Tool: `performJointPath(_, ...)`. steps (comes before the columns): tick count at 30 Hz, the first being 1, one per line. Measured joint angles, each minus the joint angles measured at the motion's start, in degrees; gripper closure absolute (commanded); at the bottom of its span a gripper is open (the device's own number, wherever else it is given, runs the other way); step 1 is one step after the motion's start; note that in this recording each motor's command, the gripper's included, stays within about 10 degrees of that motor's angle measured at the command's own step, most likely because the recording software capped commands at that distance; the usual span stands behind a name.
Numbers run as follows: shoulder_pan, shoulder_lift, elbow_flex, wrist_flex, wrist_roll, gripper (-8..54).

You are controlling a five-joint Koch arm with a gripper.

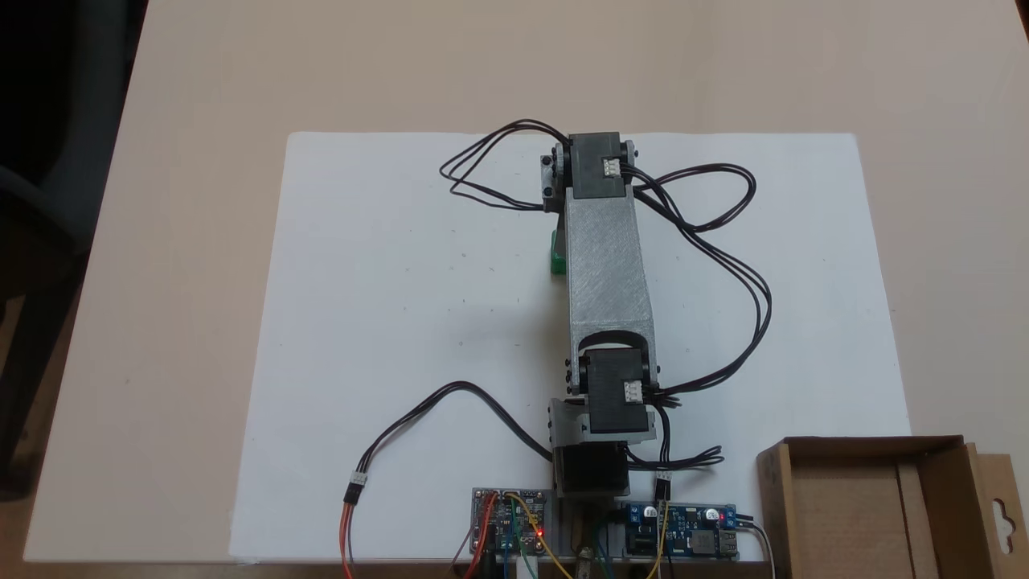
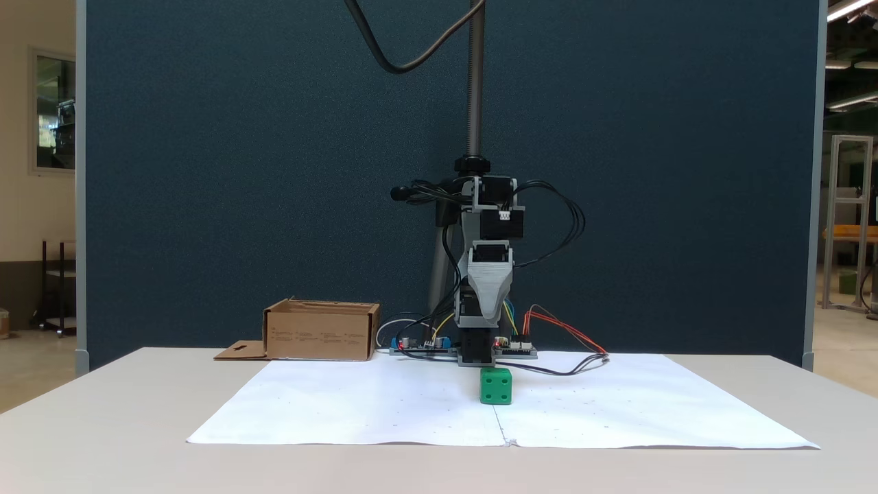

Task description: Grasp a green dice and put it in the bin.

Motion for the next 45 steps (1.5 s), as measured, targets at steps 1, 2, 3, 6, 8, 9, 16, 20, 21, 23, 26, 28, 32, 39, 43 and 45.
performJointPath(1, 0.09, -0.44, -0.09, -0.35, 0.00, 2.3)
performJointPath(2, 0.09, -0.70, 0.00, -0.53, 0.00, 2.4)
performJointPath(3, 0.09, -0.70, 0.00, -0.79, 0.00, 2.4)
performJointPath(6, 0.09, -0.62, 0.00, -2.02, 0.09, 2.4)
performJointPath(8, 0.09, -0.62, 0.44, -3.69, 0.26, 2.5)
performJointPath(9, 0.09, -0.62, 1.49, -4.57, 0.26, 2.5)
performJointPath(16, 0.09, -0.70, 10.28, -10.20, 0.35, 2.5)
performJointPath(20, 0.09, -0.70, 14.94, -13.97, 0.35, 2.5)
performJointPath(21, 0.09, -0.70, 16.08, -14.85, 0.35, 2.5)
performJointPath(23, 0.09, -0.70, 16.70, -16.26, 0.35, 2.5)
performJointPath(26, 0.09, -0.70, 17.14, -18.28, 0.35, 2.5)
performJointPath(28, 0.09, -0.62, 17.23, -19.25, 0.35, 2.9)
performJointPath(32, 0.09, -2.02, 17.31, -21.09, 0.35, 3.9)
performJointPath(39, 0.09, -4.75, 17.31, -22.15, 0.35, 3.9)
performJointPath(43, 0.09, -6.15, 17.31, -22.24, 0.35, 3.9)
performJointPath(45, 0.09, -6.68, 17.31, -22.50, 0.35, 3.9)
